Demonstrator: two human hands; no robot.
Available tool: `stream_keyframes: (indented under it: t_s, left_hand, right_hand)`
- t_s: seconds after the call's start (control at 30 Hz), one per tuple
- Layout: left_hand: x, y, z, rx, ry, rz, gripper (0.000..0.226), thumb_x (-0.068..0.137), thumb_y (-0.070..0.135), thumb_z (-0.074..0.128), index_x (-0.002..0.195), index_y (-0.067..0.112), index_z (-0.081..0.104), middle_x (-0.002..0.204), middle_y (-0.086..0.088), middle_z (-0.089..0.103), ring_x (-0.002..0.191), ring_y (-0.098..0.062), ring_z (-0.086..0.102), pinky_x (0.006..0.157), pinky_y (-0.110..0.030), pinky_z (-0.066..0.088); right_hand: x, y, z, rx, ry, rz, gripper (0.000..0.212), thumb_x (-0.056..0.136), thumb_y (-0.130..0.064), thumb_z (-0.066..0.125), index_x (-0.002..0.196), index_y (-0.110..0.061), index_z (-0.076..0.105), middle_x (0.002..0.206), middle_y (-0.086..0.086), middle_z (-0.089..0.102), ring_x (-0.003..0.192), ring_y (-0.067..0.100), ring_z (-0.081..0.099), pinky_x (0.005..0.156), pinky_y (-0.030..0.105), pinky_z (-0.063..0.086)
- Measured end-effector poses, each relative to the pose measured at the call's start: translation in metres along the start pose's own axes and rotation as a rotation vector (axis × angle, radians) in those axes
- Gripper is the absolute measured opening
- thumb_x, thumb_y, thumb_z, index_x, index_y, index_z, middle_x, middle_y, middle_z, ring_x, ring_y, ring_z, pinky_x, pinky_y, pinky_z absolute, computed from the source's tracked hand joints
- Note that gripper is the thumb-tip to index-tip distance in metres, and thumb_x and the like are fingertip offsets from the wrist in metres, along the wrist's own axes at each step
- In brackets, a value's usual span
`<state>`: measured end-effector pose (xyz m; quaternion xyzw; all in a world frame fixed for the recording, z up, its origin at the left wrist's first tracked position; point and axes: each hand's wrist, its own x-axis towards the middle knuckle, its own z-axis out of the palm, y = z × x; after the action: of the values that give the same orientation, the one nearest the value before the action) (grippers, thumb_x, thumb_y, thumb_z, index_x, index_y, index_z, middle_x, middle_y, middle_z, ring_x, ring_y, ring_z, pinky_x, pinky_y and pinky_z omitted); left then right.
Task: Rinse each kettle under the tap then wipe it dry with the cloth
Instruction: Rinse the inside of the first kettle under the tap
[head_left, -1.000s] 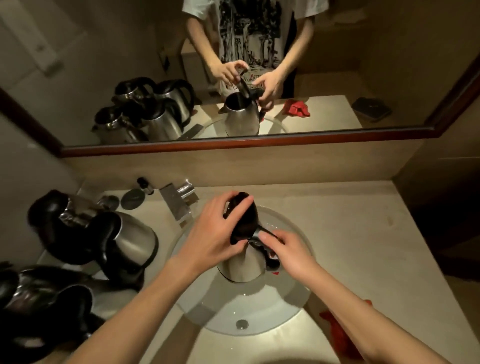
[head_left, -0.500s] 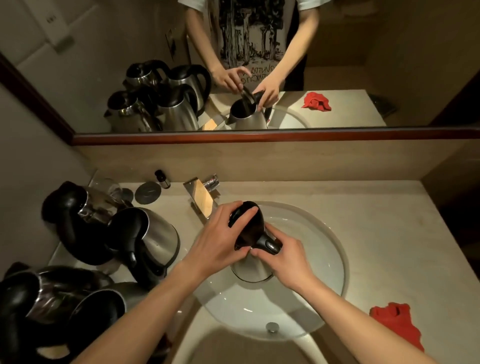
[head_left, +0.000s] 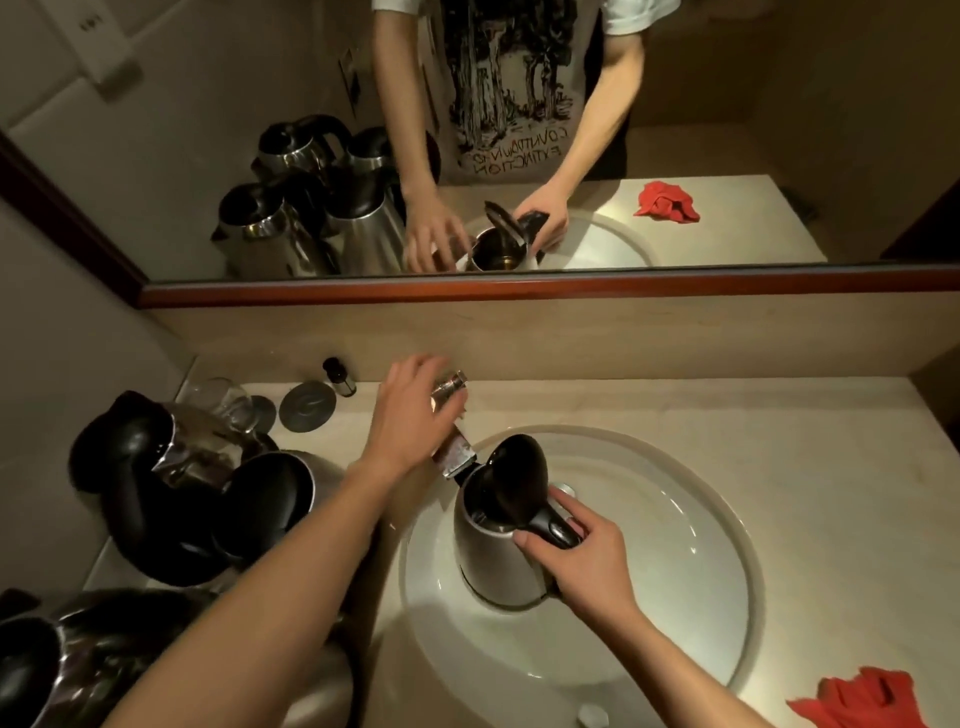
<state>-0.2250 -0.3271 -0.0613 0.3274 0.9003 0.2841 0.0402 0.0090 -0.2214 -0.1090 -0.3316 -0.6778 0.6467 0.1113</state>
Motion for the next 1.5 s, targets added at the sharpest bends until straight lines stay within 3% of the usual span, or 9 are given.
stream_keyframes:
  t_s: [0.1, 0.27, 0.4, 0.57, 0.77, 0.87, 0.97, 1.13, 1.5]
  left_hand:
    - [0.019, -0.016, 0.004, 0.017, -0.085, -0.037, 0.051, 0.097, 0.04, 0.059, 0.14, 0.013, 0.052, 0.14, -0.009, 0.052, 0.13, -0.027, 0.043, 0.107, -0.039, 0.034]
    - [0.024, -0.023, 0.004, 0.071, -0.118, -0.006, 0.033, 0.098, 0.043, 0.056, 0.125, 0.027, 0.065, 0.123, 0.005, 0.067, 0.114, -0.022, 0.059, 0.086, -0.04, 0.05]
    - [0.024, -0.027, 0.003, 0.034, -0.132, 0.06, 0.032, 0.097, 0.054, 0.051, 0.113, 0.034, 0.07, 0.117, 0.015, 0.069, 0.109, -0.016, 0.061, 0.08, -0.036, 0.05]
    - [0.024, -0.021, 0.008, 0.002, -0.073, 0.021, 0.03, 0.096, 0.053, 0.054, 0.108, 0.036, 0.074, 0.114, 0.015, 0.071, 0.106, -0.015, 0.064, 0.078, -0.039, 0.053]
    - [0.025, -0.009, 0.01, 0.127, -0.049, 0.073, 0.032, 0.095, 0.053, 0.055, 0.112, 0.034, 0.074, 0.117, 0.017, 0.07, 0.107, -0.015, 0.063, 0.07, -0.026, 0.036]
    - [0.026, -0.01, 0.012, 0.178, -0.058, 0.07, 0.034, 0.094, 0.057, 0.054, 0.109, 0.035, 0.075, 0.112, 0.02, 0.071, 0.103, -0.015, 0.063, 0.07, -0.027, 0.035]
    - [0.027, -0.007, 0.017, 0.155, -0.045, 0.029, 0.033, 0.091, 0.059, 0.057, 0.106, 0.036, 0.076, 0.107, 0.02, 0.072, 0.098, -0.013, 0.065, 0.071, -0.029, 0.04]
    - [0.03, -0.005, 0.025, 0.154, 0.002, -0.084, 0.034, 0.087, 0.065, 0.057, 0.1, 0.041, 0.076, 0.093, 0.018, 0.074, 0.089, -0.013, 0.066, 0.08, -0.038, 0.049]
    - [0.039, -0.009, 0.034, 0.225, -0.017, -0.137, 0.047, 0.083, 0.078, 0.048, 0.105, 0.045, 0.073, 0.085, 0.011, 0.073, 0.086, -0.017, 0.065, 0.081, -0.036, 0.046]
  right_hand:
    - [0.012, 0.007, 0.002, 0.047, -0.022, 0.018, 0.062, 0.074, -0.006, 0.091, 0.13, -0.029, 0.074, 0.107, -0.013, 0.081, 0.098, 0.006, 0.076, 0.083, 0.032, 0.062]
    - [0.025, 0.011, 0.01, 0.075, -0.073, 0.044, 0.062, 0.076, -0.003, 0.089, 0.126, -0.037, 0.074, 0.087, -0.008, 0.079, 0.059, 0.0, 0.065, 0.054, 0.012, 0.047]
    - [0.03, 0.012, 0.02, 0.033, -0.096, 0.032, 0.063, 0.077, 0.0, 0.087, 0.118, -0.045, 0.073, 0.087, -0.015, 0.078, 0.063, 0.004, 0.067, 0.055, 0.013, 0.049]
    - [0.031, 0.017, 0.022, -0.002, -0.099, 0.02, 0.061, 0.079, -0.001, 0.086, 0.126, -0.037, 0.074, 0.097, -0.016, 0.078, 0.083, 0.011, 0.074, 0.071, 0.035, 0.062]
    - [0.034, 0.027, 0.015, -0.023, -0.082, 0.026, 0.061, 0.078, 0.0, 0.087, 0.129, -0.03, 0.072, 0.082, -0.01, 0.078, 0.062, 0.006, 0.066, 0.055, 0.021, 0.047]
    - [0.038, 0.035, 0.016, -0.041, -0.083, 0.024, 0.064, 0.076, -0.007, 0.091, 0.129, -0.036, 0.072, 0.083, -0.001, 0.077, 0.063, 0.01, 0.065, 0.058, 0.03, 0.053]
    - [0.041, 0.038, 0.016, -0.084, -0.082, -0.001, 0.065, 0.074, -0.014, 0.093, 0.129, -0.041, 0.072, 0.089, 0.008, 0.076, 0.076, 0.029, 0.071, 0.067, 0.051, 0.064]
    - [0.042, 0.038, 0.01, -0.019, -0.105, -0.034, 0.056, 0.078, -0.004, 0.089, 0.127, -0.027, 0.075, 0.072, -0.004, 0.074, 0.052, 0.005, 0.061, 0.056, 0.024, 0.048]
    - [0.047, 0.041, 0.007, -0.058, -0.101, -0.07, 0.061, 0.077, -0.006, 0.091, 0.132, -0.022, 0.071, 0.084, -0.003, 0.08, 0.061, 0.002, 0.067, 0.064, 0.025, 0.053]
